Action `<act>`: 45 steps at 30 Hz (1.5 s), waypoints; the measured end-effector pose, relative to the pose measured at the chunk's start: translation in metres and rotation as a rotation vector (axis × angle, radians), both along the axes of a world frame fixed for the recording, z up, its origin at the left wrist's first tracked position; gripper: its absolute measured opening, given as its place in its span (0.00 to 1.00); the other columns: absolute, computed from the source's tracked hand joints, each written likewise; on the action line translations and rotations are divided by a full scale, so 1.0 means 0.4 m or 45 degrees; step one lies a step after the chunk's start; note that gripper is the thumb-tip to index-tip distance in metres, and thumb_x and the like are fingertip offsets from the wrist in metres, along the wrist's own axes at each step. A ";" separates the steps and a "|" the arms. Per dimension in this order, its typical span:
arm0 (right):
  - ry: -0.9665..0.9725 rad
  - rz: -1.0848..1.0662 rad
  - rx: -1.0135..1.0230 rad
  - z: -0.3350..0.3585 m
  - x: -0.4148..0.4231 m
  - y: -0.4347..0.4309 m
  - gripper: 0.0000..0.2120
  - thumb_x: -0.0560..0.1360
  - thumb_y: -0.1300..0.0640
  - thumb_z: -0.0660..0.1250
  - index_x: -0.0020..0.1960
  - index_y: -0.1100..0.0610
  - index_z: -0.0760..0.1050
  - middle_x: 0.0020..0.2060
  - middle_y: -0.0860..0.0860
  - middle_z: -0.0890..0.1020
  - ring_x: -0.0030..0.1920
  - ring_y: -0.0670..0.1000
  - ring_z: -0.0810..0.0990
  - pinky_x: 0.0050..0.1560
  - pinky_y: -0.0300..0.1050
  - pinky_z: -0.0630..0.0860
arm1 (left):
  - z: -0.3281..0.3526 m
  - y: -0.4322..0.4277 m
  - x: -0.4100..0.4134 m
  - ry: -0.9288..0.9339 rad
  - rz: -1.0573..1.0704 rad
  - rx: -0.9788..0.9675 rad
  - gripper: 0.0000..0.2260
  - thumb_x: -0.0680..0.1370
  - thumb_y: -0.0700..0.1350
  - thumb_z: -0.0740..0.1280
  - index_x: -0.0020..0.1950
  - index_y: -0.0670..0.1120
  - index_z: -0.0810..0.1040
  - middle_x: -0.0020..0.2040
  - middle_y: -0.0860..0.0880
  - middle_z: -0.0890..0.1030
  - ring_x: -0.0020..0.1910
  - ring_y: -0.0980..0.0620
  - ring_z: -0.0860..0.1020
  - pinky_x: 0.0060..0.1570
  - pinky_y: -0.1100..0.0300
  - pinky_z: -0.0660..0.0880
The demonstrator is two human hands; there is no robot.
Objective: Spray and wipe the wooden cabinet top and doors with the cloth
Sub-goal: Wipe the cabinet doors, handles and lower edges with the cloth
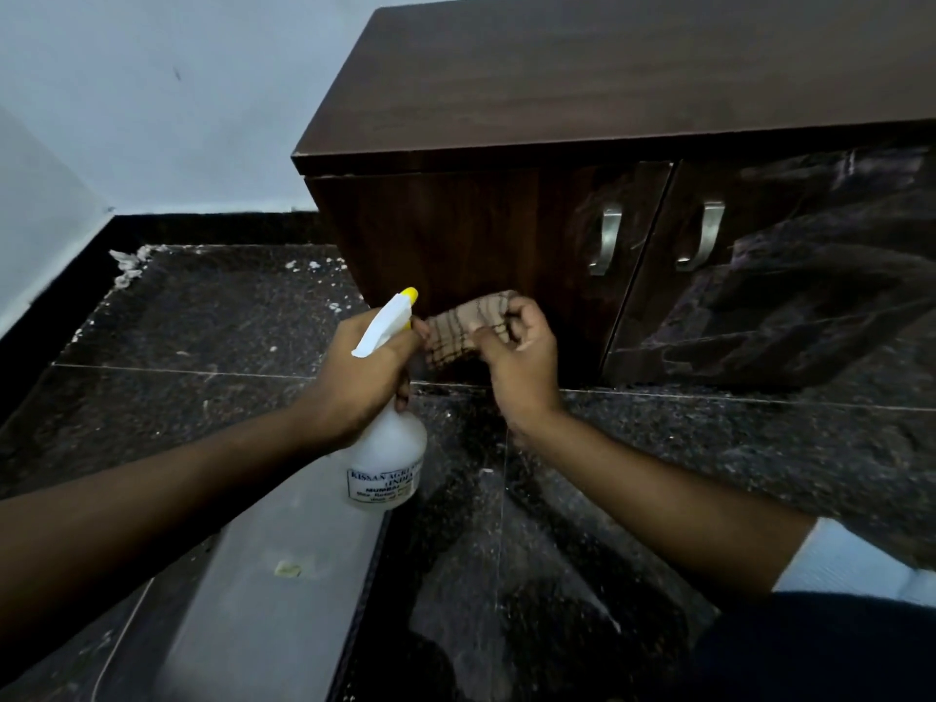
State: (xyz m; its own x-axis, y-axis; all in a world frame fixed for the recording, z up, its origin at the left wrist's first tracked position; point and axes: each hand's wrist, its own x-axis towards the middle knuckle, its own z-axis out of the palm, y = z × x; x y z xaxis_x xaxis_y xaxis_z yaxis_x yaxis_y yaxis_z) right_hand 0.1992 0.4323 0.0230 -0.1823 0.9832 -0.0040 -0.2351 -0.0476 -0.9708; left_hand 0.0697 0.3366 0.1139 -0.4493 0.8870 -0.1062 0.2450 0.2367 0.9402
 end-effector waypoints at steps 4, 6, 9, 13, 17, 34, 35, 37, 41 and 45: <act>-0.408 -0.027 0.021 -0.116 0.061 -0.003 0.15 0.76 0.63 0.70 0.55 0.44 0.75 0.47 0.49 0.82 0.51 0.53 0.82 0.56 0.59 0.79 | 0.019 -0.010 -0.021 0.012 0.015 0.029 0.06 0.84 0.36 0.66 0.50 0.39 0.81 0.46 0.43 0.86 0.21 0.48 0.72 0.24 0.57 0.71; -0.539 -0.137 -0.024 -0.173 0.109 0.003 0.17 0.76 0.63 0.68 0.57 0.43 0.75 0.48 0.50 0.82 0.51 0.58 0.82 0.55 0.62 0.80 | 0.020 -0.020 -0.036 0.011 0.041 0.024 0.06 0.85 0.36 0.65 0.50 0.38 0.81 0.48 0.41 0.86 0.22 0.48 0.72 0.24 0.57 0.71; -0.709 -0.351 -0.049 -0.193 0.190 0.015 0.14 0.79 0.65 0.68 0.63 0.57 0.76 0.52 0.55 0.81 0.52 0.55 0.79 0.54 0.49 0.75 | 0.007 -0.027 -0.057 0.037 0.075 0.012 0.06 0.85 0.36 0.65 0.51 0.36 0.81 0.52 0.36 0.84 0.21 0.49 0.72 0.23 0.57 0.71; -0.922 -0.407 0.138 -0.201 0.246 0.030 0.11 0.77 0.65 0.69 0.59 0.61 0.77 0.52 0.58 0.81 0.51 0.56 0.79 0.54 0.49 0.75 | -0.010 -0.020 -0.071 0.036 0.073 -0.004 0.06 0.85 0.37 0.66 0.52 0.35 0.80 0.53 0.34 0.84 0.21 0.50 0.73 0.23 0.57 0.71; -0.996 -0.198 0.221 -0.201 0.189 0.018 0.07 0.76 0.66 0.68 0.54 0.61 0.78 0.48 0.58 0.81 0.48 0.57 0.79 0.46 0.48 0.74 | -0.011 -0.008 -0.063 0.030 0.044 -0.010 0.06 0.85 0.37 0.65 0.52 0.36 0.80 0.53 0.36 0.85 0.22 0.50 0.72 0.23 0.58 0.71; -0.418 0.445 0.352 0.101 -0.215 0.006 0.18 0.75 0.64 0.71 0.65 0.63 0.80 0.57 0.56 0.86 0.58 0.50 0.84 0.64 0.52 0.79 | -0.021 -0.087 -0.092 -0.005 0.085 0.015 0.09 0.83 0.40 0.69 0.51 0.34 0.79 0.44 0.23 0.76 0.21 0.48 0.72 0.24 0.56 0.70; -0.391 0.438 0.400 0.128 -0.213 0.010 0.18 0.75 0.64 0.71 0.65 0.63 0.79 0.58 0.57 0.85 0.59 0.50 0.84 0.64 0.51 0.79 | -0.018 -0.086 -0.086 -0.006 0.063 0.030 0.07 0.83 0.39 0.68 0.50 0.35 0.79 0.43 0.23 0.76 0.21 0.48 0.72 0.24 0.56 0.70; -0.358 0.400 0.499 0.187 -0.203 0.017 0.19 0.76 0.64 0.72 0.66 0.64 0.79 0.59 0.57 0.85 0.60 0.50 0.83 0.65 0.49 0.79 | -0.012 -0.084 -0.077 -0.017 0.034 0.057 0.04 0.83 0.36 0.67 0.49 0.37 0.80 0.37 0.25 0.75 0.20 0.47 0.72 0.25 0.55 0.71; -0.291 0.305 0.595 0.282 -0.181 0.028 0.18 0.77 0.62 0.72 0.66 0.61 0.79 0.59 0.54 0.85 0.61 0.48 0.83 0.65 0.52 0.79 | 0.009 -0.090 -0.053 -0.060 -0.011 0.072 0.09 0.76 0.43 0.66 0.49 0.38 0.80 0.40 0.23 0.76 0.21 0.44 0.71 0.25 0.55 0.70; -0.168 0.188 0.565 0.326 -0.128 0.016 0.16 0.77 0.59 0.70 0.64 0.59 0.80 0.56 0.51 0.86 0.59 0.49 0.84 0.62 0.57 0.80 | 0.020 -0.090 -0.035 -0.082 -0.024 0.097 0.08 0.75 0.44 0.67 0.48 0.41 0.81 0.42 0.23 0.77 0.21 0.46 0.72 0.26 0.53 0.71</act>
